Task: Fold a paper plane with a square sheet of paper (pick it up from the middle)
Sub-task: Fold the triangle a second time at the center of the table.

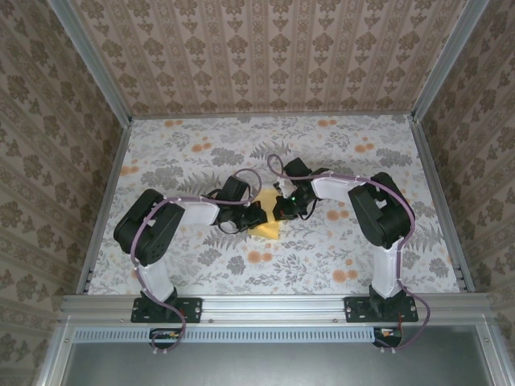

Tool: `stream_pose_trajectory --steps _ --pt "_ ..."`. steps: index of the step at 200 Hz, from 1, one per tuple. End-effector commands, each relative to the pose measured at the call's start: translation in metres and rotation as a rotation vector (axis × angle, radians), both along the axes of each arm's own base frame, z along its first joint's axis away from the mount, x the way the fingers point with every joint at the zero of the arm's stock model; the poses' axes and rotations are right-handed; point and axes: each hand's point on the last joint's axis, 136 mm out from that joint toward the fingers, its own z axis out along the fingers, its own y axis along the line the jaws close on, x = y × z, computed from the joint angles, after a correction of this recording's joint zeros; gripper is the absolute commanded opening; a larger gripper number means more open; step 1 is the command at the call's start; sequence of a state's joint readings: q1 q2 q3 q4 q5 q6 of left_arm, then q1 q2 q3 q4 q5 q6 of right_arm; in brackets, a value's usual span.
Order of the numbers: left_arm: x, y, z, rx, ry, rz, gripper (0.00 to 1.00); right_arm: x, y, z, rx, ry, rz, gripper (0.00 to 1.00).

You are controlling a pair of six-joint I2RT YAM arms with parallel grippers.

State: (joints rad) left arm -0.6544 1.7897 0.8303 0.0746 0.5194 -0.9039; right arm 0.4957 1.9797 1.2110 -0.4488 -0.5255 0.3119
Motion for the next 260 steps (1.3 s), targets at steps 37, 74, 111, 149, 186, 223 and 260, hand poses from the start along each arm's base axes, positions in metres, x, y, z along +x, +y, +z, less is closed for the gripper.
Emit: stream_pose_trajectory --steps 37,74,111,149,186,223,260 --pt "0.009 0.048 -0.014 0.108 0.044 0.058 0.05 -0.013 -0.04 -0.035 -0.218 0.033 0.03 0.01" --pt "0.029 0.073 -0.006 0.129 0.033 0.097 0.05 -0.013 -0.042 -0.034 -0.227 0.019 0.038 0.01" --pt "0.042 0.082 0.019 0.14 -0.023 0.076 0.05 -0.012 -0.042 -0.033 -0.23 0.012 0.038 0.01" --pt "0.03 0.047 0.041 0.052 -0.078 -0.01 0.05 -0.011 -0.042 -0.032 -0.228 0.011 0.039 0.01" --pt "0.024 0.023 0.03 0.042 -0.055 -0.057 0.05 -0.012 -0.041 -0.033 -0.227 0.016 0.042 0.01" --pt "0.022 0.018 0.01 0.082 0.001 -0.07 0.04 -0.013 -0.042 -0.035 -0.229 0.017 0.043 0.01" --pt "0.024 0.045 -0.013 0.229 0.07 0.0 0.01 -0.014 -0.043 -0.035 -0.233 0.014 0.05 0.01"
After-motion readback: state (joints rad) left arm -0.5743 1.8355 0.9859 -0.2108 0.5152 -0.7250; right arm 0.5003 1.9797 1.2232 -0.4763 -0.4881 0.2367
